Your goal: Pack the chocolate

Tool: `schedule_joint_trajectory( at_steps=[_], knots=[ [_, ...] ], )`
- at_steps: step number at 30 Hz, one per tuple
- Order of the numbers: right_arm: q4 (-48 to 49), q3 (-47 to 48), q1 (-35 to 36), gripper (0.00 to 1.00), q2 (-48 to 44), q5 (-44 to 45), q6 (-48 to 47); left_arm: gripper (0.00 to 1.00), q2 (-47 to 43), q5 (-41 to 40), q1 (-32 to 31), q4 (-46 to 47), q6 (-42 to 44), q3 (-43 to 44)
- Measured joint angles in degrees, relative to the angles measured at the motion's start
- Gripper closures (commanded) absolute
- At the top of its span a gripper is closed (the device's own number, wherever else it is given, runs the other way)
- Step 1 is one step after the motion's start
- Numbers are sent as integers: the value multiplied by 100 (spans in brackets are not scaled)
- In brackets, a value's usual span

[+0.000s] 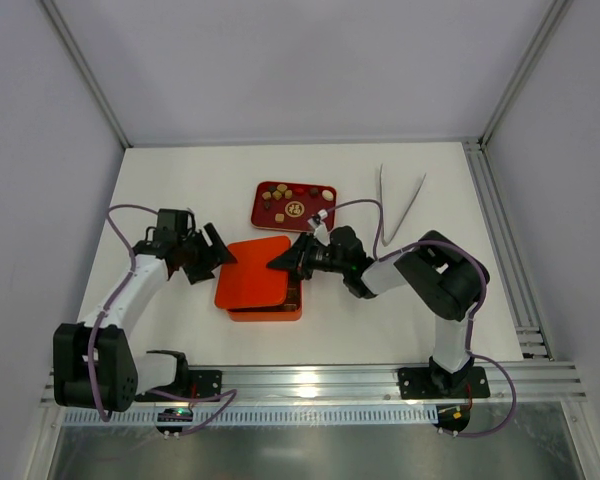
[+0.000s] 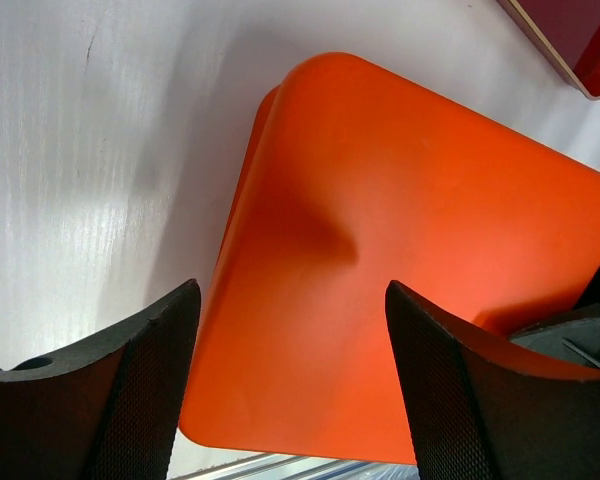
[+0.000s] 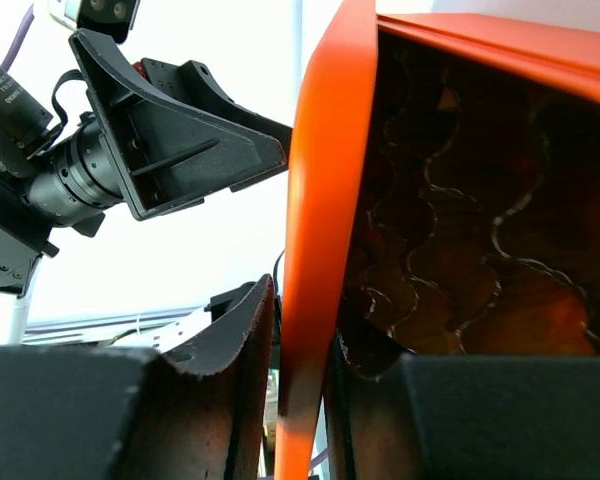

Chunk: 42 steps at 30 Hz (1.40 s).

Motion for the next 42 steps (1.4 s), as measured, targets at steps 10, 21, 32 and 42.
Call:
schedule_joint_trajectory(
  at_steps=[10, 21, 32, 42],
  knots=[
    [-2, -387, -57, 69, -15, 2, -2, 30, 240, -4, -118, 129, 20, -22],
    [-22, -728, -238, 63, -361, 20, -87, 31, 369, -11, -295, 170, 17, -22],
    [-216, -1005, -398, 62, -734, 48, -313, 31, 380, -68, -409, 177, 15, -22],
    [-737, -1137, -511, 62, -1058, 149, -660, 31, 380, -101, -525, 166, 13, -11]
  ],
)
